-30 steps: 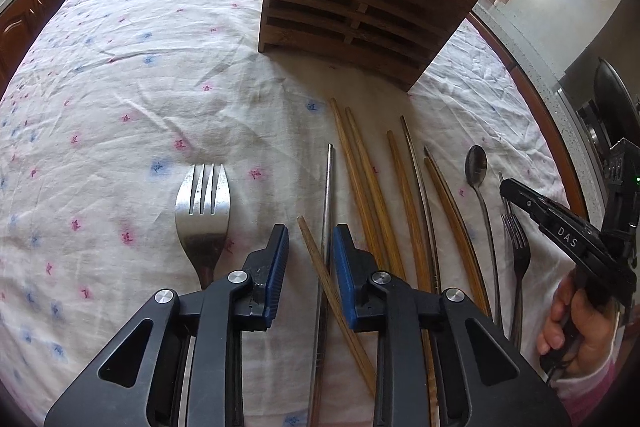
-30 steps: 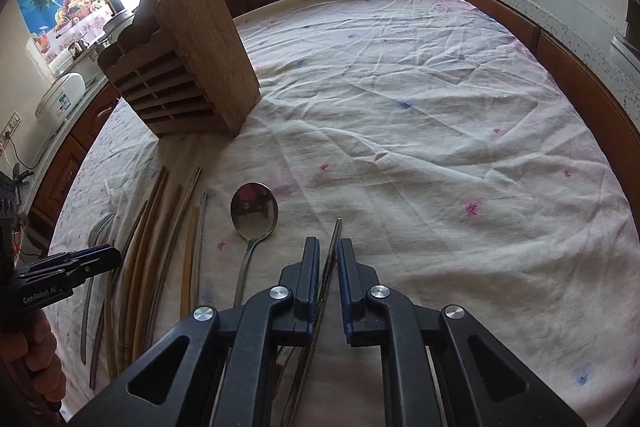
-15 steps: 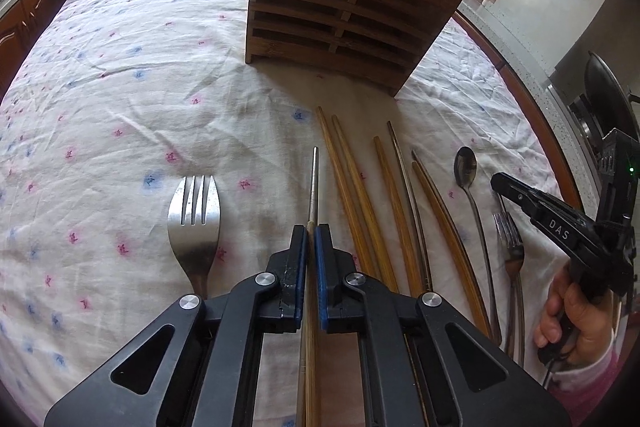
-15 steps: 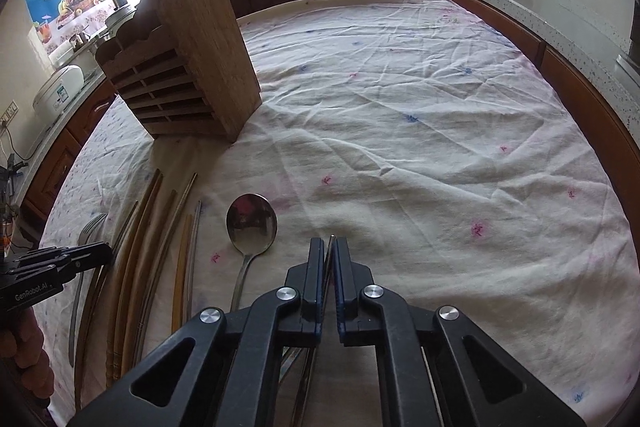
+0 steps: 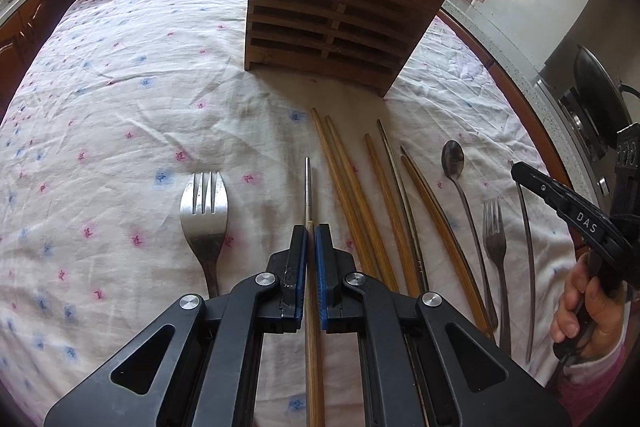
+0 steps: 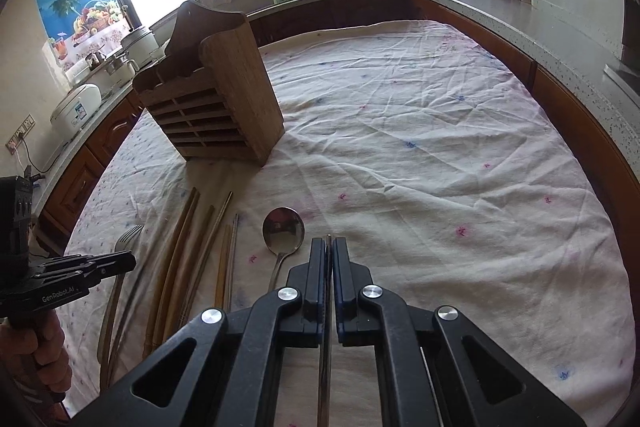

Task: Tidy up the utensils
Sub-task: 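Lift the wooden chopstick with the left tool while the right tool carries its utensil toward the holder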

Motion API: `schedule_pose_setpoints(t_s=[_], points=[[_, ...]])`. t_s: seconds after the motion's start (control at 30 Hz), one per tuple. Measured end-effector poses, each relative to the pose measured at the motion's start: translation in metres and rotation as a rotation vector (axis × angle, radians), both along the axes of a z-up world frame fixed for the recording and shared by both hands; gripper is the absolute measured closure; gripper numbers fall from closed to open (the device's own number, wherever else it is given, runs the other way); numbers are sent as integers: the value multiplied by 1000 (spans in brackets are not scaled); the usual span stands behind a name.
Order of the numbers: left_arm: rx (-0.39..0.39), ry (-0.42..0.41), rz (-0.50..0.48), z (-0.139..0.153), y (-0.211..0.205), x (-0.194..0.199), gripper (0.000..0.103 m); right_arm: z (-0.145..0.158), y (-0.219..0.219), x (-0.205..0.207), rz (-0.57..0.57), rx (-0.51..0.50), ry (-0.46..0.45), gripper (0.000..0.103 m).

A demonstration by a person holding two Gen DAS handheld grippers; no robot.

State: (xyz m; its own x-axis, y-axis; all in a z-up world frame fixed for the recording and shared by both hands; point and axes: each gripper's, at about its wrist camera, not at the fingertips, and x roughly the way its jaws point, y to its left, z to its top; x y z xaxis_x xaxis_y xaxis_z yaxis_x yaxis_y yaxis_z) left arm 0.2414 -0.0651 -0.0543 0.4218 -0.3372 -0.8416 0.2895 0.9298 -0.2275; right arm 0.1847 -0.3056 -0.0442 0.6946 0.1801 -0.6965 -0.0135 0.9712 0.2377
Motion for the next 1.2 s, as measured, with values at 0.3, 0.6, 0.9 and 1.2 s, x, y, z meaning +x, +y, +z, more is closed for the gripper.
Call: schedule_pose_setpoints(t_s=[0.3, 0.6, 0.9, 1.2], points=[[-49, -90, -2, 33, 10, -23, 99, 21, 2, -22, 11, 24, -55, 99], [-132, -240, -10, 96, 28, -65, 99, 61, 7, -53, 27, 36, -155, 100], [-190, -328, -11, 131, 47, -98, 99, 97, 15, -89, 55, 54, -251, 100], [-210, -361, -19, 142, 50, -108, 99, 111, 25, -105, 75, 37, -301, 100]])
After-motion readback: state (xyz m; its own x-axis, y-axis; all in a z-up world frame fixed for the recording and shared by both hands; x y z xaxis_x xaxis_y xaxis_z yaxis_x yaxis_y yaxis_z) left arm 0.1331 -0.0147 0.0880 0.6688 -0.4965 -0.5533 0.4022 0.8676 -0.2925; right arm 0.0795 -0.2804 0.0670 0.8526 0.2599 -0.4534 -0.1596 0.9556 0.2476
